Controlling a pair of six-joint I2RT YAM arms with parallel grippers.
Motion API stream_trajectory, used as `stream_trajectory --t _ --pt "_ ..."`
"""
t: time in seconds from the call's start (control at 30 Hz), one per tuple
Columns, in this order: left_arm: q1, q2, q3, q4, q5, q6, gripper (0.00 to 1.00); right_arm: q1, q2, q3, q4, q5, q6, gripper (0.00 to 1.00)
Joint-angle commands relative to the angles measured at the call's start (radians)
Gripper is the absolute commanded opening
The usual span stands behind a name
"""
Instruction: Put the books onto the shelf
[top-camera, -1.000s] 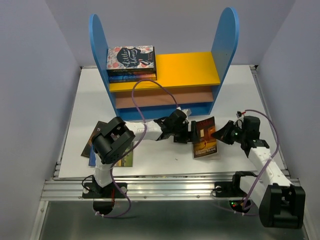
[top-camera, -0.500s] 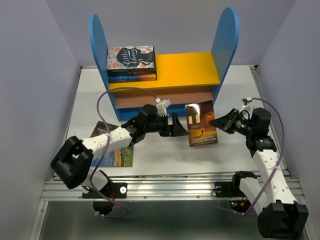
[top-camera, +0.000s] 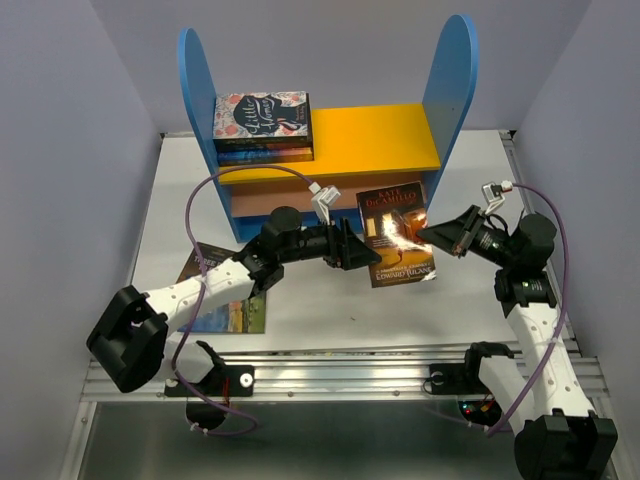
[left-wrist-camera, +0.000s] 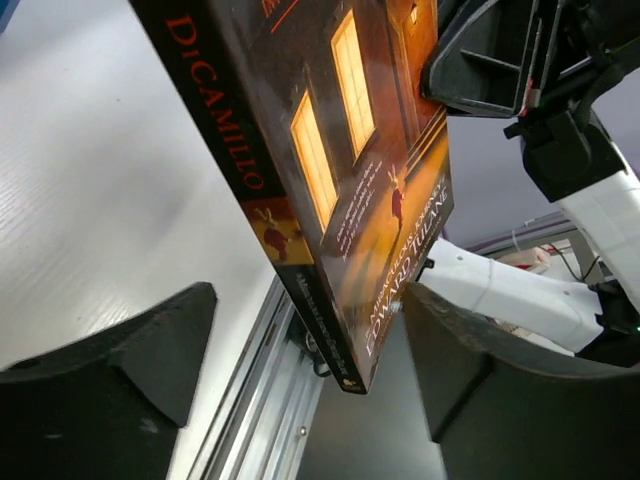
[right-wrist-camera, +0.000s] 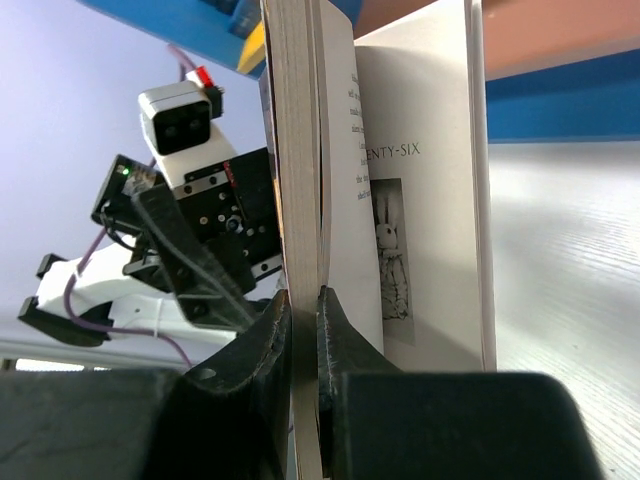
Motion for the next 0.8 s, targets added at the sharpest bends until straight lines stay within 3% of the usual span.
stream_trajectory --t 0.0,0.1,0.13,0.2,0.23,0.27,0.4,0.5,0.53,0.57,0.6,0.63,0.77 --pt "-0.017 0.004 0.019 0.126 0.034 -0.017 0.82 0.005 -0.019 0.051 0.14 -0.06 0.067 0.01" --pt "-0.027 0.006 0.024 0.168 0.039 -0.032 0.55 0.005 -0.011 0.034 0.155 -0.057 0.074 0.01" --pt "-0.03 0.004 0.025 0.178 0.028 -0.04 0.42 0.005 -0.005 0.028 0.161 -0.057 0.074 0.01" --pt "-0.048 0.009 0.031 0.207 0.024 -0.043 0.28 0.005 0.003 0.021 0.15 -0.054 0.056 0.01" --pt "-0.054 0.016 0.038 0.212 0.028 -0.044 0.12 0.005 0.012 0.021 0.141 -0.048 0.036 0.01" --pt "-0.057 0.021 0.044 0.215 0.033 -0.052 0.04 0.005 0.015 0.023 0.132 -0.042 0.03 0.01" --pt "-0.057 0.001 0.045 0.221 -0.001 -0.06 0.0 0.005 0.029 0.043 0.054 -0.016 -0.034 0.02" --pt "-0.057 -0.045 0.032 0.218 -0.074 -0.058 0.0 0.005 0.021 0.109 -0.175 0.087 -0.203 0.47" --pt "-0.057 -0.085 0.019 0.218 -0.114 -0.052 0.0 0.005 0.014 0.156 -0.262 0.142 -0.29 0.78" --pt "-0.057 -0.106 0.013 0.216 -0.131 -0.044 0.0 0.005 0.007 0.176 -0.29 0.169 -0.318 0.89" --pt "-0.057 -0.126 0.013 0.213 -0.151 -0.04 0.0 0.005 0.007 0.19 -0.313 0.197 -0.335 0.98" --pt "-0.057 -0.163 0.015 0.201 -0.188 -0.028 0.0 0.005 -0.009 0.213 -0.334 0.263 -0.366 1.0" --pt "-0.057 -0.231 0.061 0.141 -0.266 0.021 0.0 0.005 -0.048 0.235 -0.387 0.392 -0.412 1.0"
